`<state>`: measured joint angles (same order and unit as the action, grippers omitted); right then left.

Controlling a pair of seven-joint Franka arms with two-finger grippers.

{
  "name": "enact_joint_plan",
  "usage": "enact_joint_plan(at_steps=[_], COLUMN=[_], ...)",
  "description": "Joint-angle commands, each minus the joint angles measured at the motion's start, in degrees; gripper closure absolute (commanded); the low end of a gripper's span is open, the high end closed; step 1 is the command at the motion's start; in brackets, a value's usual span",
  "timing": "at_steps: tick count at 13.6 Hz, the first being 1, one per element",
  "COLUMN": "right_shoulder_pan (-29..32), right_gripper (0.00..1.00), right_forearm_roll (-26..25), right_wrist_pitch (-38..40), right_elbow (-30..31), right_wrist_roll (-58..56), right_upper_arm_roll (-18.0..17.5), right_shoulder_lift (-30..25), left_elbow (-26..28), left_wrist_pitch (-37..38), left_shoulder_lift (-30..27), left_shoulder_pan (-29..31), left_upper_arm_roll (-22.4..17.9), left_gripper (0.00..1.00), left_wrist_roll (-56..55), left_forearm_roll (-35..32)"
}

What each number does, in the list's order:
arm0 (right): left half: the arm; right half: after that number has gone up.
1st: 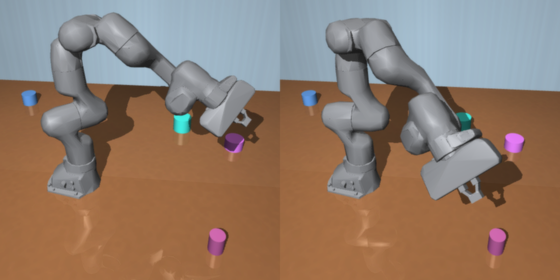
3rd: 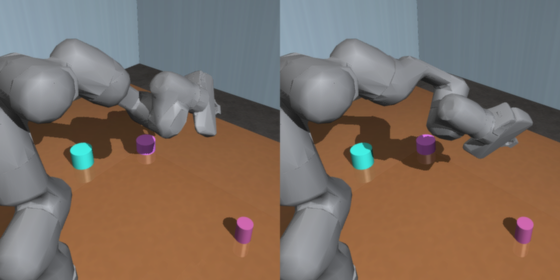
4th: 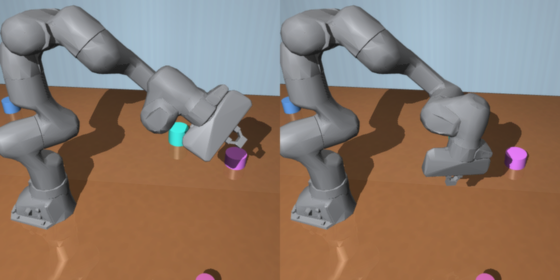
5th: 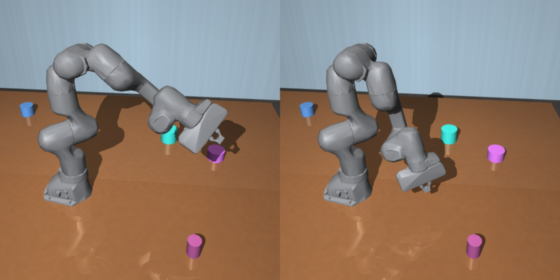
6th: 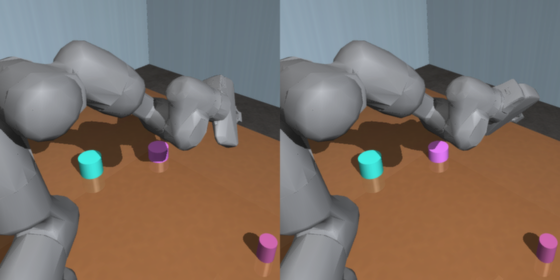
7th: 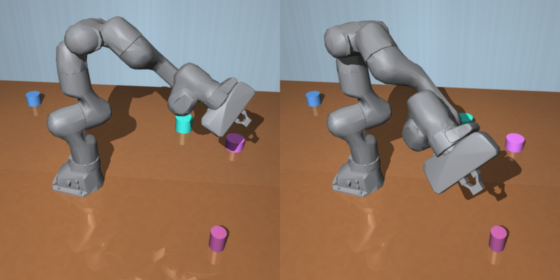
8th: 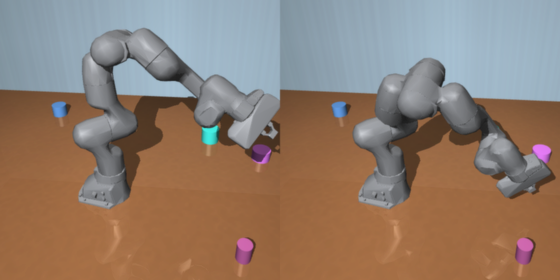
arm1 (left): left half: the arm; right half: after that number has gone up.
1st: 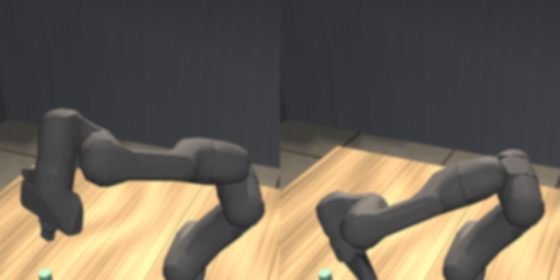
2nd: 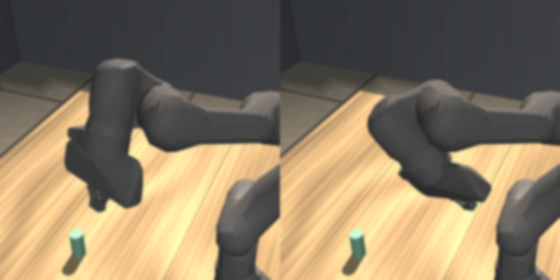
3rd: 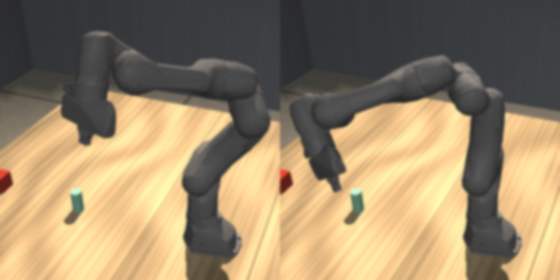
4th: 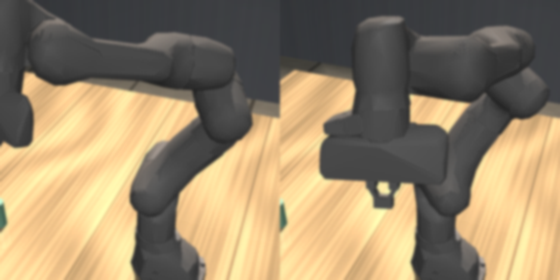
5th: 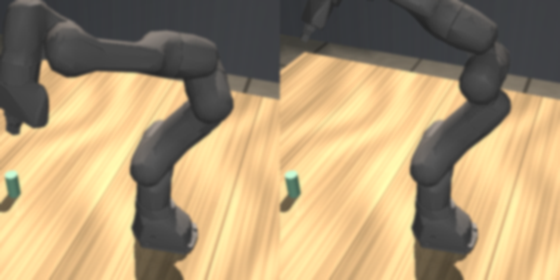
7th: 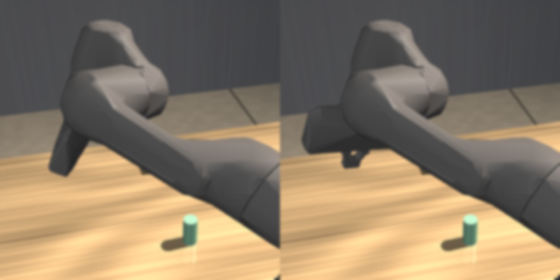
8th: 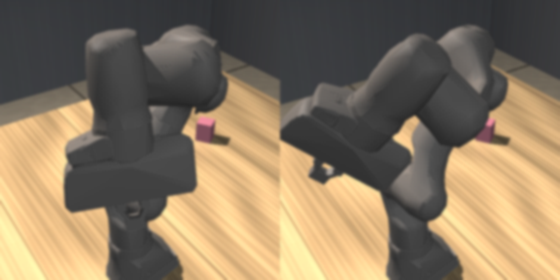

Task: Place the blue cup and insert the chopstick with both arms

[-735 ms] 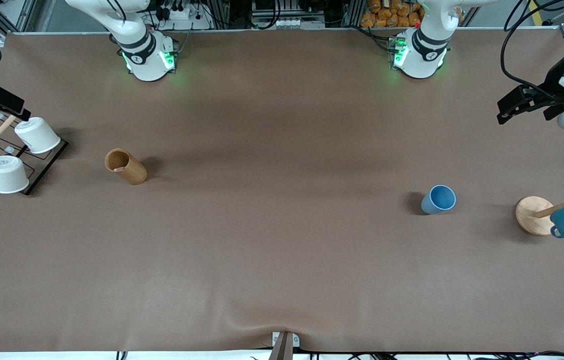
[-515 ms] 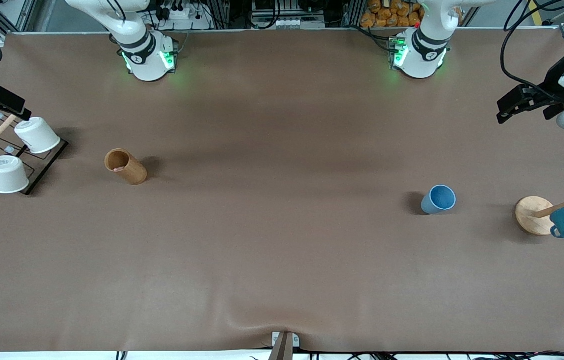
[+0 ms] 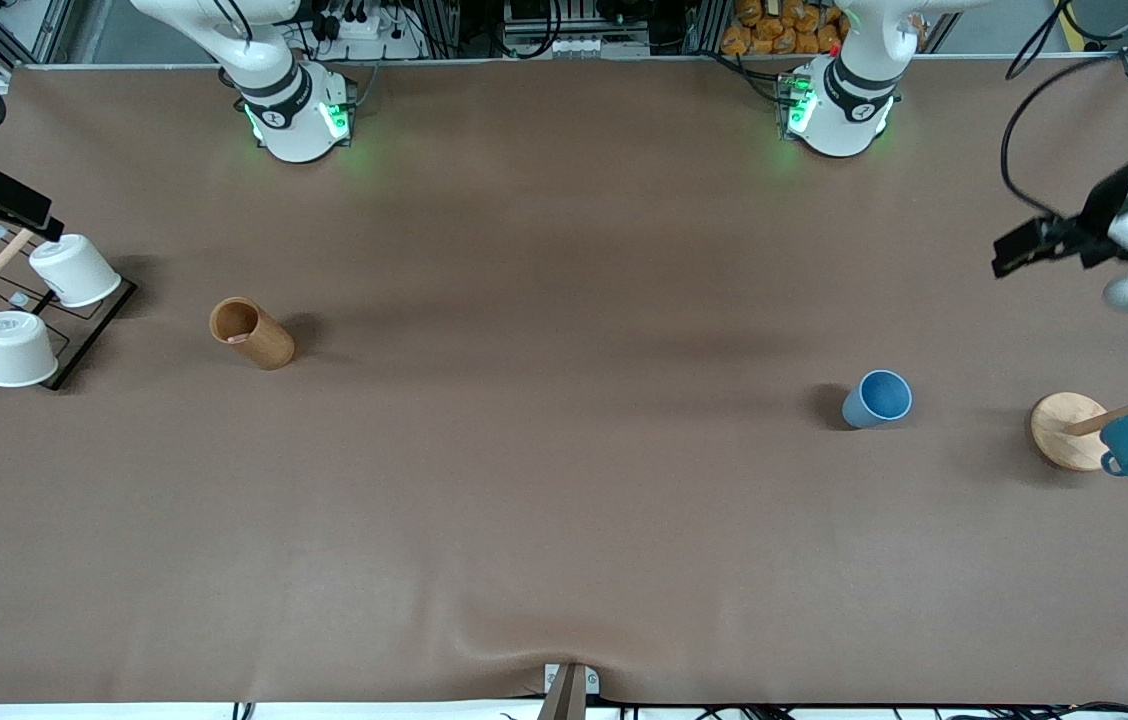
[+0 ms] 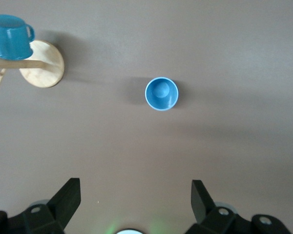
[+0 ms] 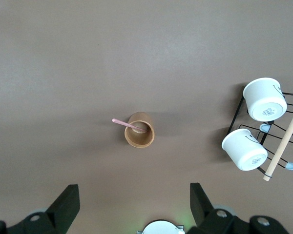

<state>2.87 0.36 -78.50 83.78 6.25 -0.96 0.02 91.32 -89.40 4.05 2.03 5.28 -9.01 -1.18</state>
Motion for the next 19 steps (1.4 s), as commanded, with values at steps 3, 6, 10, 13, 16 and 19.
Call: enact_joint_plan(at_steps=[3,6,10,13,16,19], right_shoulder_pan=[-1.5,-3.8,-5.9,-5.9,-5.3,-5.8], right_gripper=[0.0,0.0,0.0,0.0,0.0,0.0], right_forearm_roll=[0.0,0.1,0.1,0.1,0.1,0.1], right_wrist_pitch=[-1.6,-3.8,-6.2,-7.4,-7.2,-7.3], right_elbow=[0.3,0.3,0.2,0.3,2.9,6.6], right_wrist_roll=[0.3,0.3,0.1,-2.6,-3.5,-3.1], right_upper_arm_roll=[-0.1,-0.1,-0.1,-0.1,0.0,0.0], right_shoulder_lift=[5.2,10.9,18.3,22.1,23.4,24.4], left_elbow=[14.4,25.4,27.1,27.1,27.2,27.3], left_wrist_pitch=[-18.7,-34.6,-43.3,-46.7,-49.0,-49.0], left_shoulder_lift=[1.4,2.5,9.2,12.6,14.8,14.9], left_shoulder_pan=[1.8,3.2,3.0,3.1,3.1,3.1], left_upper_arm_roll=[0.2,0.2,0.3,0.4,0.6,0.8], left_gripper=[0.0,0.0,0.05,0.19,0.32,0.92], left_wrist_roll=[0.9,0.9,0.8,0.8,0.8,0.7], left_forearm_roll=[-0.6,-0.6,-0.5,-0.5,-0.5,-0.5])
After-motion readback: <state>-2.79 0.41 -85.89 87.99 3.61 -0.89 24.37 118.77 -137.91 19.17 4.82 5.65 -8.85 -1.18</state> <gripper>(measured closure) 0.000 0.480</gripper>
